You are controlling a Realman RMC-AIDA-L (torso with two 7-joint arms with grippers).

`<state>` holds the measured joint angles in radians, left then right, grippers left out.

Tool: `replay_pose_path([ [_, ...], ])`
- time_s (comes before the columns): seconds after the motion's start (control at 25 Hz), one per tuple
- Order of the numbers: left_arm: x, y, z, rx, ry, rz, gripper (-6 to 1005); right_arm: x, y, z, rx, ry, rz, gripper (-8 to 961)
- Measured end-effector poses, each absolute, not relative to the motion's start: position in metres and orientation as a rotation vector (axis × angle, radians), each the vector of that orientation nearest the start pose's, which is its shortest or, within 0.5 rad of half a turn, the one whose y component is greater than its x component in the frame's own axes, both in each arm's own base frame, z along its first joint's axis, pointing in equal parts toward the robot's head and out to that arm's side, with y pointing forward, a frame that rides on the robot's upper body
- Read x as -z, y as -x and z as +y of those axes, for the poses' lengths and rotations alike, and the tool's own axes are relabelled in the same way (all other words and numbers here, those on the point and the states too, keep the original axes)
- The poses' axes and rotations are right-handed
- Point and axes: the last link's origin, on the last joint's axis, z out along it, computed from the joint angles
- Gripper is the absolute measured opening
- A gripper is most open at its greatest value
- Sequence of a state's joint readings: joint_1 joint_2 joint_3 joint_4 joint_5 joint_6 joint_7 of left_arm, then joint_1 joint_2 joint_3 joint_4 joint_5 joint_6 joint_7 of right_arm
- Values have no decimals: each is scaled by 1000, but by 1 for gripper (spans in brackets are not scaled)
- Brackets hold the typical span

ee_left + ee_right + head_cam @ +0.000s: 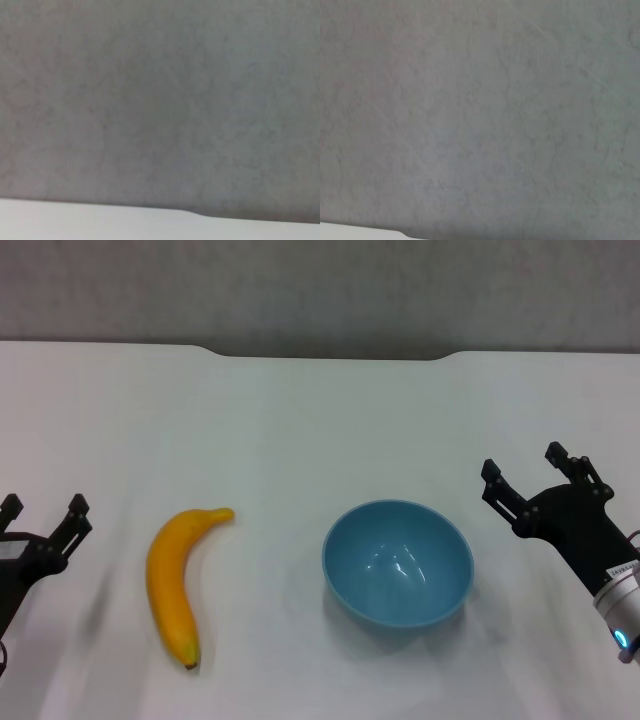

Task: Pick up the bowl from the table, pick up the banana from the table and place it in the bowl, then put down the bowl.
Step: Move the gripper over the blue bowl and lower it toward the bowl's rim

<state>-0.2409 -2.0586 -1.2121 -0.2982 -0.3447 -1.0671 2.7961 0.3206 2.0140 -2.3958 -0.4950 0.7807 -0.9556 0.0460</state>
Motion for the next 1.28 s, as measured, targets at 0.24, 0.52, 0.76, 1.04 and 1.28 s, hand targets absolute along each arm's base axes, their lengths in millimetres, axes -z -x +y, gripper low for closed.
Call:
replay_pose_path([
  [0.24, 12, 365, 293, 722, 1577, -788, 894, 53, -301, 316, -682, 1810, 573, 894],
  [0.52, 13, 364, 293, 716, 1587, -780, 893, 53, -301, 316, -682, 1810, 573, 893],
  [0.76, 13, 363, 293, 719, 1588, -775, 893, 53, -301, 316, -682, 1810, 573, 893],
  [1.04, 12, 366, 288, 720, 1590, -777, 893, 59, -292, 319, -693, 1827, 601, 893],
  [1.28, 12, 363, 285, 739, 1596, -776, 893, 64, -277, 330, -599, 1867, 656, 892],
])
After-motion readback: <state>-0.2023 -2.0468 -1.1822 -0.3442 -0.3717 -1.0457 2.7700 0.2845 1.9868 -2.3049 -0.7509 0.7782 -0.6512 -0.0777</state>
